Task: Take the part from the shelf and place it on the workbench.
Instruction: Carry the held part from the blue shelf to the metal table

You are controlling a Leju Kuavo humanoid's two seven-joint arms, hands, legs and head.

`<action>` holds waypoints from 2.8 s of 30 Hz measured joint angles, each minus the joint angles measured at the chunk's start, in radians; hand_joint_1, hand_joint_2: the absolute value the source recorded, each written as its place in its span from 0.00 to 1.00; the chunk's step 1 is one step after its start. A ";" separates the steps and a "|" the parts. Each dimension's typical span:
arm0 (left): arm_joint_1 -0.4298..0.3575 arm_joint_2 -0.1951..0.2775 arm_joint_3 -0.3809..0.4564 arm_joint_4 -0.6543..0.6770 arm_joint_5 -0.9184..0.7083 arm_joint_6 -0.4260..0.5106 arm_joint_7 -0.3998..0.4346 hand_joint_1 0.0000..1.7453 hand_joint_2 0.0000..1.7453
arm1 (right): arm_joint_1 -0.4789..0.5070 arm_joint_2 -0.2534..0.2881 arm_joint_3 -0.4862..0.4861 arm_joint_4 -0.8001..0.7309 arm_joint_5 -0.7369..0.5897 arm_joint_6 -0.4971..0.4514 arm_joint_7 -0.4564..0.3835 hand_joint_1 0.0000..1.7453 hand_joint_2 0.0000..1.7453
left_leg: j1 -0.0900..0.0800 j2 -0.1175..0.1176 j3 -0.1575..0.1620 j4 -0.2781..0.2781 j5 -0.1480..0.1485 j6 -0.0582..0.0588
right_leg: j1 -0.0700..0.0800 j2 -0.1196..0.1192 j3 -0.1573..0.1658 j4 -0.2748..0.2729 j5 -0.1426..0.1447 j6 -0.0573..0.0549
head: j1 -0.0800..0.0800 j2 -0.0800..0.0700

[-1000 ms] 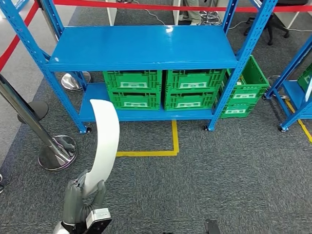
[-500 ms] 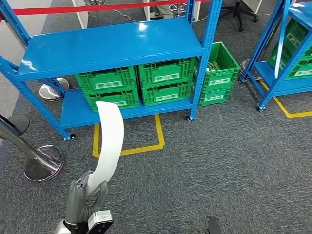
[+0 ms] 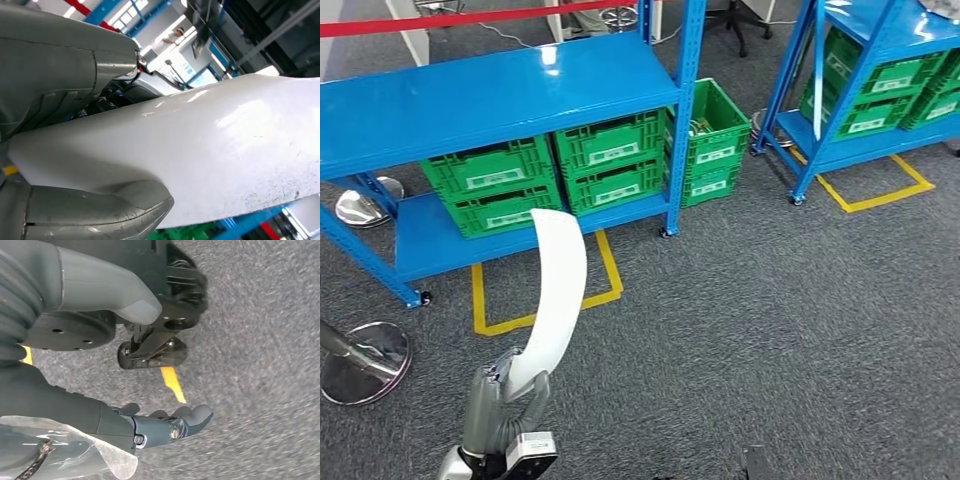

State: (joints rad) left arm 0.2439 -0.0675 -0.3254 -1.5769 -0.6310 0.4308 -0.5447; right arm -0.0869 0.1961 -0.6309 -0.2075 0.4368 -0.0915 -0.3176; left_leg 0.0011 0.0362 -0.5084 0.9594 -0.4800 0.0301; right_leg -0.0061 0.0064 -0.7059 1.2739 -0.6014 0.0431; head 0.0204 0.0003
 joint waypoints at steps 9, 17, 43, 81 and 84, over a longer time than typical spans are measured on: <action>-0.007 0.002 -0.014 0.008 -0.013 -0.016 0.002 1.00 1.00 | 0.003 0.006 -0.010 0.000 0.000 0.016 -0.002 0.00 1.00 | -0.004 0.071 -0.009 0.024 -0.006 -0.036 | 0.000 -0.047 0.167 -0.282 0.107 -0.029 | -0.001 0.000; -0.023 0.007 -0.041 0.023 -0.012 -0.030 0.006 1.00 1.00 | 0.002 0.010 -0.016 0.000 -0.001 0.018 0.010 0.00 1.00 | 0.000 -0.035 -0.102 0.268 -0.117 -0.032 | 0.012 0.047 0.145 -0.282 0.133 -0.063 | -0.005 0.000; -0.063 0.010 -0.090 0.060 0.002 -0.043 0.002 1.00 1.00 | -0.006 0.022 -0.043 0.000 -0.020 0.014 0.007 0.00 1.00 | 0.000 -0.008 -0.067 0.162 -0.101 -0.044 | 0.000 -0.011 0.141 -0.285 0.136 -0.055 | -0.006 0.000; -0.057 0.023 -0.094 0.065 0.039 -0.039 -0.021 1.00 1.00 | -0.001 0.024 -0.052 0.000 -0.017 0.018 -0.002 0.00 1.00 | 0.006 -0.094 -0.047 0.101 -0.018 -0.028 | 0.004 0.086 0.139 -0.272 0.128 -0.056 | 0.002 0.000; -0.058 0.023 -0.097 0.065 0.039 -0.039 -0.022 1.00 1.00 | 0.000 0.025 -0.057 0.000 -0.019 0.018 -0.003 0.00 1.00 | 0.005 -0.116 -0.024 0.038 -0.010 -0.021 | -0.001 0.116 0.123 -0.272 0.136 -0.038 | 0.001 0.000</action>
State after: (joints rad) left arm 0.1858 -0.0444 -0.4227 -1.5122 -0.5922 0.3914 -0.5669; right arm -0.0866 0.2213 -0.6883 -0.2075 0.4181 -0.0736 -0.3202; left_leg 0.0057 -0.0801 -0.5326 0.9969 -0.4905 0.0088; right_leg -0.0071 0.1222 -0.5831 1.0023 -0.4653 0.0049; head 0.0210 0.0001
